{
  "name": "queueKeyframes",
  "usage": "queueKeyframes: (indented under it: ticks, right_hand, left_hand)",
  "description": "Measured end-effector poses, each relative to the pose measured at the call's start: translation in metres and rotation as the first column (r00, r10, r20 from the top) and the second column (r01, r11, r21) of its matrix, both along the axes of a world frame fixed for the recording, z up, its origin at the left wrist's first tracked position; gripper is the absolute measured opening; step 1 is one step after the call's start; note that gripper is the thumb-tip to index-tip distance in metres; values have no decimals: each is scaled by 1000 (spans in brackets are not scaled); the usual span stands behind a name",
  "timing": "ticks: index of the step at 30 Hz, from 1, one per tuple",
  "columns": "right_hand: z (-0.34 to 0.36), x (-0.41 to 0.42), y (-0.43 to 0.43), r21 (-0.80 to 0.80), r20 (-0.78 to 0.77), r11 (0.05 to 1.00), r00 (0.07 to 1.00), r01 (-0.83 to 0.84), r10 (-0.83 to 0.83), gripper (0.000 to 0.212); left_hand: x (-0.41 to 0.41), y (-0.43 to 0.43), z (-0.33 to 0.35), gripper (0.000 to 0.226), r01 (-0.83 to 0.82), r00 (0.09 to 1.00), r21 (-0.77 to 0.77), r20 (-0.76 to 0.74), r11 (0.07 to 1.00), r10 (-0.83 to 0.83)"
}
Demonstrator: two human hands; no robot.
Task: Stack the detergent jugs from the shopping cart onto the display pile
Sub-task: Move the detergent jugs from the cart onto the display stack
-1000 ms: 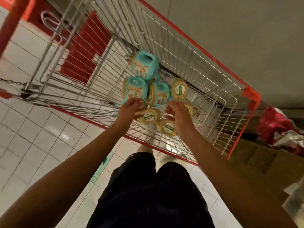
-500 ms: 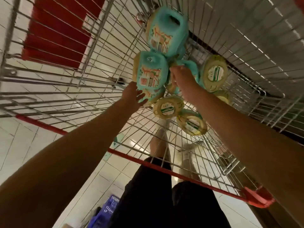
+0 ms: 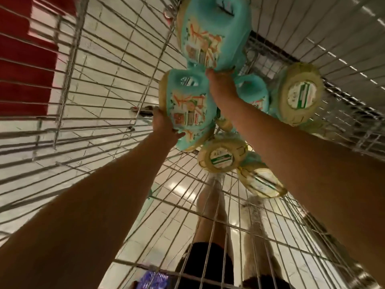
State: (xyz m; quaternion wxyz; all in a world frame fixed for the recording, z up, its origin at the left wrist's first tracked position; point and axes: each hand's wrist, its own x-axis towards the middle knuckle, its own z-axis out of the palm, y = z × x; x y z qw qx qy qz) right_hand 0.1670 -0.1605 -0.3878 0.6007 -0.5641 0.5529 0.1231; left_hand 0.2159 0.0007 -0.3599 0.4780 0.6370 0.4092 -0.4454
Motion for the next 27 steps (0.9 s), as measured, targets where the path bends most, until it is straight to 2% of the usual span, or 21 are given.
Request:
queueKeyframes:
  ticks: [4,8,11,16,17,20,24,25,27]
  right_hand:
    - [2,1,7,0,47,1000,999,10,-10,35]
    - [18,-5,7,101,37,989,994,-110,107,54]
    - [39,-14,9,83,38,986,989,-145,143,61]
    - [88,-52,0,30,56,990,989,138,-139,43]
    - [101,-64,-4,17,59,985,983,171,-172,47]
    - [142,-109,-12,20,-10,979,980,201,-201,83]
    - [208,-177,-17,152,-48,943,955,296,-292,111]
    - [225,-193,-15,201,-53,923,945,328,-324,108]
    - [264,-225,-8,287,-32,856,897,431,-441,88]
  left_hand:
    - [-3,5,5,61,10,999,-43,38,999,-9]
    - [-10,6,29,60,31,997,-54,66,998,-27]
    - [-17,10,56,62,57,989,-41,138,997,-51]
    - [-30,-3,120,56,67,975,-101,217,993,-44]
    - [-34,-10,133,60,62,974,-118,224,991,-34]
    - [-53,-28,175,81,121,967,-182,242,976,-75]
    - [-101,-39,229,65,351,900,-234,351,907,-258]
    - [-115,-39,244,68,392,877,-247,391,886,-279]
    - [-141,-39,271,78,503,814,-283,474,817,-337]
